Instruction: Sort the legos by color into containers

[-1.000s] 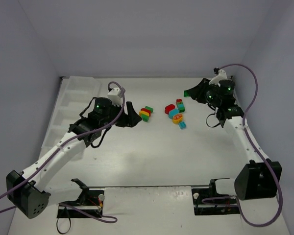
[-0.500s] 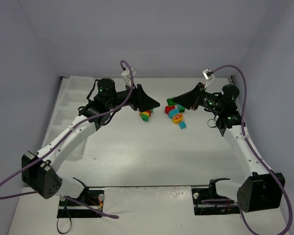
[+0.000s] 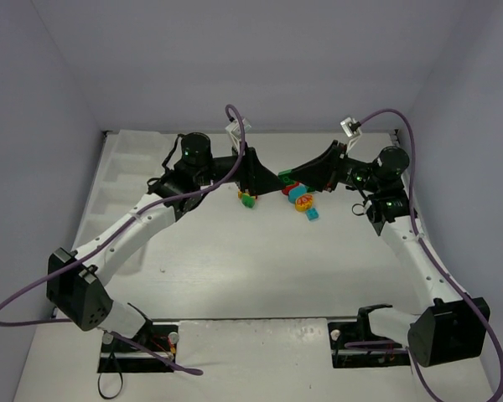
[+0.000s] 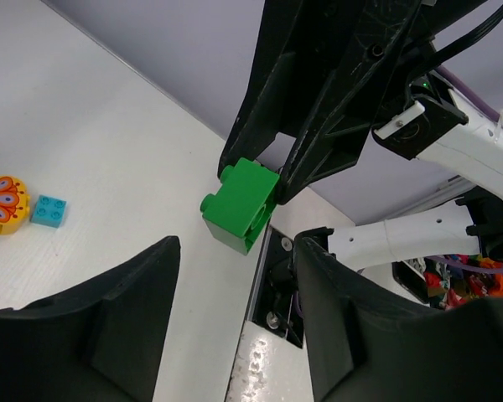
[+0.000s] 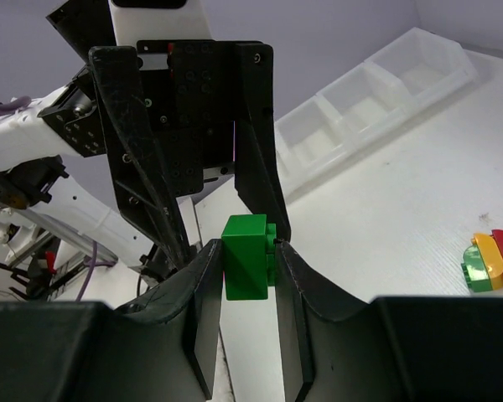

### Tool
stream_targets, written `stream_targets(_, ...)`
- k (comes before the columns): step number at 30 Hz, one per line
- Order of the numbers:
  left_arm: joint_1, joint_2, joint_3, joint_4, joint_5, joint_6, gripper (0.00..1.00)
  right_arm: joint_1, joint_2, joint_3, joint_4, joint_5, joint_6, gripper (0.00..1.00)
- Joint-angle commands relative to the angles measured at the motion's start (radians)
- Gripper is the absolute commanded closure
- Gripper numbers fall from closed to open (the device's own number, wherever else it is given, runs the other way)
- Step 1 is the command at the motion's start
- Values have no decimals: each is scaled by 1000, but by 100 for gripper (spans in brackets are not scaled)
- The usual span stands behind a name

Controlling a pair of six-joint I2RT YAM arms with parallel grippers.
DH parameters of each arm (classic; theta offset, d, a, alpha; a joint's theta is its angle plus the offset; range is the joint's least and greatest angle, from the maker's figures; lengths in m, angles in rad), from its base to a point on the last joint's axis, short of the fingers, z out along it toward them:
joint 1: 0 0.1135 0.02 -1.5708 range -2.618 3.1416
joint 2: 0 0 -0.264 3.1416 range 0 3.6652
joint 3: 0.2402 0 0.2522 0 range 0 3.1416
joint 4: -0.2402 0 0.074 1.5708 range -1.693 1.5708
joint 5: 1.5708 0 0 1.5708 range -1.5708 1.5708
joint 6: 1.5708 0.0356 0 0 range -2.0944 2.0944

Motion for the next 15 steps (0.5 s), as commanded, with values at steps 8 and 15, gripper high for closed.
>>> stream_targets(8, -18, 12, 74, 93, 42, 21, 51, 28, 18, 16, 181, -51, 57, 100)
stream_targets(15, -22, 19, 79, 93, 32, 21, 69, 32, 19, 4, 183, -57, 55, 100)
